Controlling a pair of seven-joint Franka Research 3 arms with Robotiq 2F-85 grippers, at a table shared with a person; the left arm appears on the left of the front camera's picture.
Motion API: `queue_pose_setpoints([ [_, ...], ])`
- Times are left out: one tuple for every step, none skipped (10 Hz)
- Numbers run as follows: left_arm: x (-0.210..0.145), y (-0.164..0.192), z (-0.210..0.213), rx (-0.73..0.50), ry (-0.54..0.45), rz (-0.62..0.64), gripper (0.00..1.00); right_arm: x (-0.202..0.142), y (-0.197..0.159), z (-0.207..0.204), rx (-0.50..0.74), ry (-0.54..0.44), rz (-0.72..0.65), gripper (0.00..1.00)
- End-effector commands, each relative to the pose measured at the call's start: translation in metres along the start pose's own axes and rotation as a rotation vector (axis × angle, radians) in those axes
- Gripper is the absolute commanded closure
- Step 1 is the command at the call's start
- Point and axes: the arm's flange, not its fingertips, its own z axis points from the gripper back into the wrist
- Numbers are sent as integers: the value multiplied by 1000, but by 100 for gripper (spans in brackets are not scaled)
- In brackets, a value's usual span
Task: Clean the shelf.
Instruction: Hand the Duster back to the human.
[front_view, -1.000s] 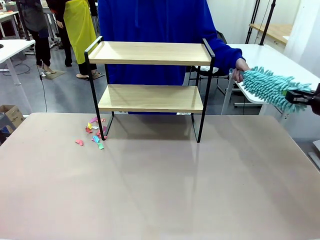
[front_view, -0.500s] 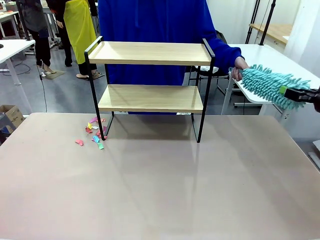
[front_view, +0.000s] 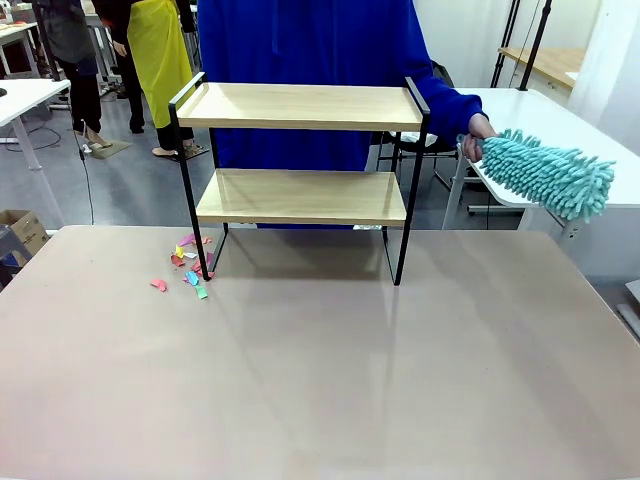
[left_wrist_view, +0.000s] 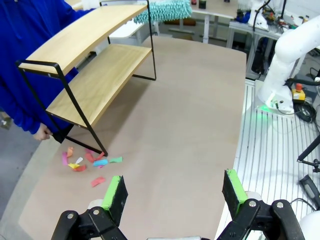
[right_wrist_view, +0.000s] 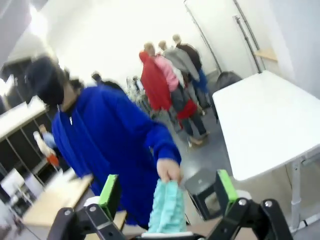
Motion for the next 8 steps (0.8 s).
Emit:
queue_pose_setpoints([
  [2,1,-1,-9,-22,-18,0,38,-24,12,10,-94,-134,0],
  [2,1,-1,-9,-22,-18,0,47,-32,17,10,-100,-153,0],
  [2,1,-1,-9,-22,-18,0,28,-12,12,-11,-63,-72,0],
  [2,1,-1,-9,-22,-18,0,28,-12,12,-11,-63,-72,0],
  [2,1,-1,-9,-22,-18,0,28,-12,12,-11,-63,-72,0],
  [2,1,-1,-9,-22,-18,0,28,-12,12,-11,-63,-72,0],
  [2,1,-1,-9,-22,-18,0,28,-12,12,-11,-63,-72,0],
  [2,1,-1,-9,-22,-18,0,28,-12,12,-11,-63,-72,0],
])
